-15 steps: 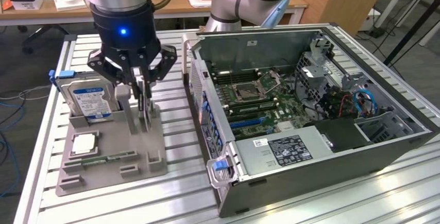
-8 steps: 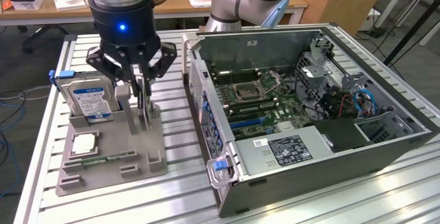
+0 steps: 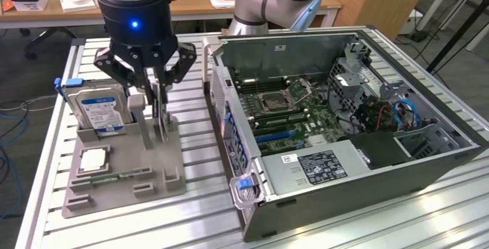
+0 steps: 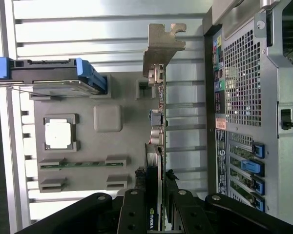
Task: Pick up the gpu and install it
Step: 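Pick up the gpu and move the gpu toward the slot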
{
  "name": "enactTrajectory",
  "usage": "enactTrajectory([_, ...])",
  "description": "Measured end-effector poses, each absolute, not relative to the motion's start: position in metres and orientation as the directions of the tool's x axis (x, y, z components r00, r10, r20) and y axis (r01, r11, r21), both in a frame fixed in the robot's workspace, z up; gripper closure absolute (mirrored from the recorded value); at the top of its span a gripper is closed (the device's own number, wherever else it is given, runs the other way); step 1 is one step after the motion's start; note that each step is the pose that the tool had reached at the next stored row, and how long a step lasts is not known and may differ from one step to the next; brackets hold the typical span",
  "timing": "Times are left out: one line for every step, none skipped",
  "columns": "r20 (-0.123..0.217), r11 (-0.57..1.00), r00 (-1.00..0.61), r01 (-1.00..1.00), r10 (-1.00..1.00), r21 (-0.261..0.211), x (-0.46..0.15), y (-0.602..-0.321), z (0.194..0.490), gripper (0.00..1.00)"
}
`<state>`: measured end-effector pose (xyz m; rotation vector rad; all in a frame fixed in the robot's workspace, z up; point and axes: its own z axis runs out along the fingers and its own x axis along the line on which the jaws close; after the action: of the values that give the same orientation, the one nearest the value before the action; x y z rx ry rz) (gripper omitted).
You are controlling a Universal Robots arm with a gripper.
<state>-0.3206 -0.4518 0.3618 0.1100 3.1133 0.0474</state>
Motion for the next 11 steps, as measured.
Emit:
enactTrajectory([-0.025,0.997,-0.997,0.070,0.071,0.031,-0.3206,-0.4518,0.3628,0.74])
enactTrajectory([-0.025,0.997,-0.997,0.070,0.071,0.031,-0.3206,-0.4518,0.3637,0.74])
enactTrajectory([-0.025,0.997,-0.997,0.070,0.071,0.031,-0.3206,-0.4518,0.3646,0.74])
enactTrajectory([-0.025,0.997,-0.997,0.070,0.071,0.031,-0.3206,-0.4518,0.3655,0.74])
enactTrajectory([-0.025,0.997,-0.997,0.070,0.071,0.031,-0.3206,-0.4518,0.3663,0.74])
enactTrajectory([-0.025,0.997,-0.997,0.070,0.071,0.030,-0.3206,-0.4518,0.3671,0.74])
enactTrajectory([-0.025,0.997,-0.997,0.070,0.071,0.030,-0.3206,-0.4518,0.3681,0.74])
enactTrajectory([-0.025,0.997,-0.997,0.070,0.071,0.030,-0.3206,-0.4518,0.3690,0.74])
enactTrajectory([-0.025,0.997,-0.997,0.070,0.071,0.030,-0.3206,-0.4518,0.3698,0.74])
enactTrajectory([-0.025,0.997,-0.997,0.070,0.071,0.029,-0.3206,-0.4518,0.3707,0.74])
enactTrajectory([-0.025,0.997,-0.997,0.070,0.071,0.029,-0.3206,-0.4518,0.3716,0.74])
